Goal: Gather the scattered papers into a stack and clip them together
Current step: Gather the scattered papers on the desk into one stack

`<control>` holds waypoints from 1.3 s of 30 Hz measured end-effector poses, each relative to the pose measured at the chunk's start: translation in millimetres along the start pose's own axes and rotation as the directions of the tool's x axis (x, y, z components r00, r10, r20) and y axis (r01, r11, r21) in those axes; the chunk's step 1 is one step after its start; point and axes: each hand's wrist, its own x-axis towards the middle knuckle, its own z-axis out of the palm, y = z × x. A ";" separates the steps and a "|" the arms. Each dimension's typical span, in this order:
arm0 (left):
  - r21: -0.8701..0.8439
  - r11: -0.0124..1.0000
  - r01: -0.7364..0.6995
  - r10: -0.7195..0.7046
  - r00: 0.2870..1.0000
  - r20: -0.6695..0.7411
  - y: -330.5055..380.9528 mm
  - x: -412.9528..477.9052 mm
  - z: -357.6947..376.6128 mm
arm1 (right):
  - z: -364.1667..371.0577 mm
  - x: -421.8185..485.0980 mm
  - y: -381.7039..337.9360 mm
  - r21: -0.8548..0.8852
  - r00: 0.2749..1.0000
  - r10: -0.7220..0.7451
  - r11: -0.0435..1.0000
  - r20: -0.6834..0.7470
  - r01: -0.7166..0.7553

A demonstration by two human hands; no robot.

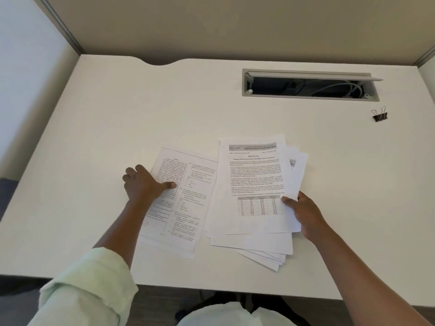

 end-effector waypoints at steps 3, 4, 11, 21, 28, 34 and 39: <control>-0.070 0.997 0.017 -0.016 1.000 0.015 7.1 -2.1 3.3 | 0.4 -0.8 -0.1 0.000 1.000 -0.015 1.000 -0.001 0.015; -0.087 0.996 0.025 -0.023 0.999 0.022 8.8 -2.9 3.2 | 1.1 -1.7 -0.5 0.001 1.000 -0.021 1.000 0.001 0.021; -0.263 0.963 0.055 -0.029 0.994 0.103 8.9 -1.9 3.9 | -2.1 -2.6 2.1 0.081 0.997 -0.066 0.995 0.033 0.063; -0.678 0.714 0.176 0.059 0.949 0.309 16.9 -6.5 4.3 | -35.5 -14.8 -19.0 0.396 0.976 -0.116 0.918 0.184 0.035; -0.780 0.592 0.204 0.199 0.900 0.387 47.8 -30.8 29.7 | 14.9 -13.5 -15.3 0.321 0.967 -0.092 0.947 0.238 0.011; -0.831 0.339 0.441 0.159 0.843 0.513 62.0 -51.3 40.6 | 51.8 -18.4 -3.6 0.078 0.987 -0.058 0.996 0.153 0.046; -0.816 0.530 0.231 0.348 0.818 0.458 67.5 -59.7 42.6 | 56.4 -22.6 -6.2 -0.078 0.989 -0.110 0.990 0.102 0.118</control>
